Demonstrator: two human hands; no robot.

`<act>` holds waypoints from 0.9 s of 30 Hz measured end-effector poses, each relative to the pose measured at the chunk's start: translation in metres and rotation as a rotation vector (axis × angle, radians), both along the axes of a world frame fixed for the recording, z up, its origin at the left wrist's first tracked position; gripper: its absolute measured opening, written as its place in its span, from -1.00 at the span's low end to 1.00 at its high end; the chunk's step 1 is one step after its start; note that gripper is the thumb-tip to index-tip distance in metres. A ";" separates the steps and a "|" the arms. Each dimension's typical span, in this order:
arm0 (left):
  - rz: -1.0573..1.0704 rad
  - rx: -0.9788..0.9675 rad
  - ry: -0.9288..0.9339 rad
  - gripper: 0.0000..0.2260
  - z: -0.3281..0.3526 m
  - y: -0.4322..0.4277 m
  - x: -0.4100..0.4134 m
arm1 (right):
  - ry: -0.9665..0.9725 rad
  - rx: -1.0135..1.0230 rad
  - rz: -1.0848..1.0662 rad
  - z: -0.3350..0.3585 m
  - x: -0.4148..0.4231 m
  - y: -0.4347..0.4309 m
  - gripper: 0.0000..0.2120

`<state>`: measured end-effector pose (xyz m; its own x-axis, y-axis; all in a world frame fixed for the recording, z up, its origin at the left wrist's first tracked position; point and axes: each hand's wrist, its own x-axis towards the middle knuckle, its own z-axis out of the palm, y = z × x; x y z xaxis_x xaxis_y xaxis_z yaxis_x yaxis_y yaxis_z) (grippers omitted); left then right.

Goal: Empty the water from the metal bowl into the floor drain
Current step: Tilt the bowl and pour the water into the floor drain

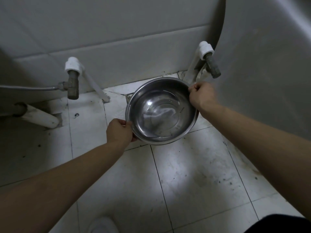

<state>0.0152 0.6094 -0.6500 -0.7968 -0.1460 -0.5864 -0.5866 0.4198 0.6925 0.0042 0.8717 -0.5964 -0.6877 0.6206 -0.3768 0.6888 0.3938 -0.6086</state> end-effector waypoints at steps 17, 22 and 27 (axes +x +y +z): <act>0.000 -0.019 -0.033 -0.86 -0.007 0.018 -0.013 | 0.038 0.029 -0.054 -0.004 -0.007 0.014 -0.74; -0.013 -0.048 -0.059 -0.86 -0.012 0.018 -0.011 | 0.046 0.019 -0.070 -0.003 -0.007 0.012 -0.77; -0.011 -0.048 -0.071 -0.83 -0.016 0.016 -0.009 | 0.060 -0.003 -0.073 -0.005 -0.009 0.010 -0.82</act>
<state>0.0057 0.6251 -0.6660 -0.7548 -0.1671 -0.6343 -0.6292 0.4579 0.6281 -0.0046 0.8818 -0.6011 -0.6624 0.6685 -0.3382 0.6776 0.3421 -0.6510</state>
